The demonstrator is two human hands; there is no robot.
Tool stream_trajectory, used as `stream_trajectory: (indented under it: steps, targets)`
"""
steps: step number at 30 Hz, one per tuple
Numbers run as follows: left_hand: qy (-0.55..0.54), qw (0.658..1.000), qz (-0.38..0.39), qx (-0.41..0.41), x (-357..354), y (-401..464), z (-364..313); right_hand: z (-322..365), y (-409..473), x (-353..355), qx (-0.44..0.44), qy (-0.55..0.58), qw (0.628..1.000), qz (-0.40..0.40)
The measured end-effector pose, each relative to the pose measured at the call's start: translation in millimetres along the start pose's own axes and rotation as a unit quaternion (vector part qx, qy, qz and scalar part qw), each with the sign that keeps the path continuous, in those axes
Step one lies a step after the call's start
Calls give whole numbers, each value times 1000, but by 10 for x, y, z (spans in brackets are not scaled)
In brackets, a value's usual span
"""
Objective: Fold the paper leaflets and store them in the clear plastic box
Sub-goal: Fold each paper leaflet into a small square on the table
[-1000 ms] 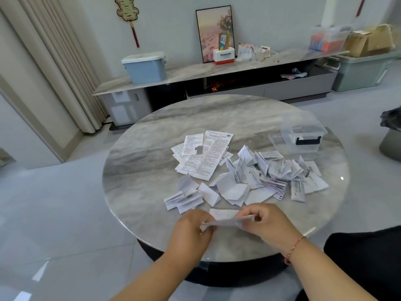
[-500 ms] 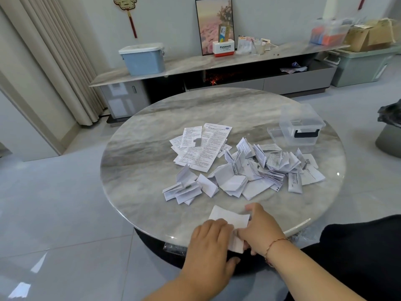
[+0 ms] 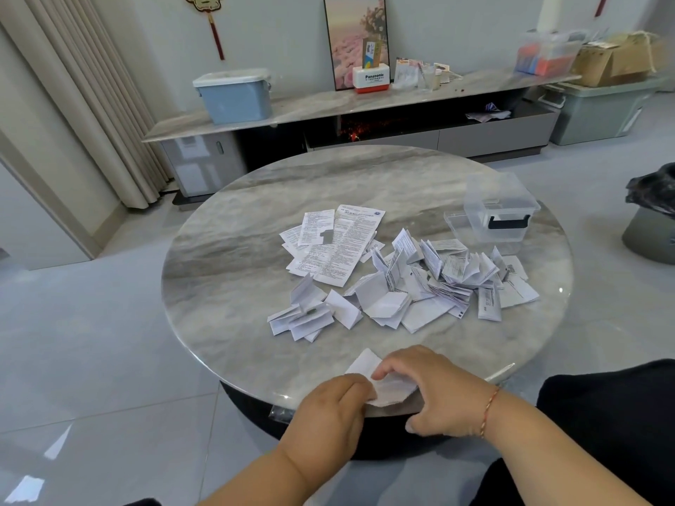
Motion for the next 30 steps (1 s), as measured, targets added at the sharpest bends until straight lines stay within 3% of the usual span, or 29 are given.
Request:
stream_trajectory:
  steps: [4, 12, 15, 17, 19, 22, 24, 26, 30]
  targets:
    - [-39, 999, 8, 25, 50, -87, 108, -106, 101, 13, -24, 35, 997, -69]
    - [-31, 974, -143, 172, 256, -225, 367, -197, 250, 44, -108, 109, 977, -147]
    - [20, 960, -207, 188, 415, -224, 362, -213, 288, 47, -142, 95, 970, -171]
    - [89, 969, -197, 116, 411, -164, 197, -189, 294, 49, -161, 69, 970, -170]
    - [130, 982, -132, 32, 218, -120, 9, -196, 275, 35, -189, 62, 967, -158]
    - [117, 988, -88, 47, 19, -144, 7, -216, 203, -47, -234, 77, 961, -122]
    - [119, 988, -80, 51, -27, -132, 27, -224, 171, -157, -244, 194, 946, -91]
    - [120, 989, -77, 33, -32, -115, 12, -178, 119, -149, -215, 258, 940, -57]
    - [58, 990, -107, 70, 53, -167, 95, -114, 70, 77, -88, 91, 992, -7]
Point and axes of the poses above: each hand's wrist, its own y-axis towards the middle knuckle, its own x-axis out of the back of the hand, z = x × y, the point moved 9 cm from there along y, towards the middle knuckle, and after that the axes turned 15 degrees about -y, right-handed, at the moved point
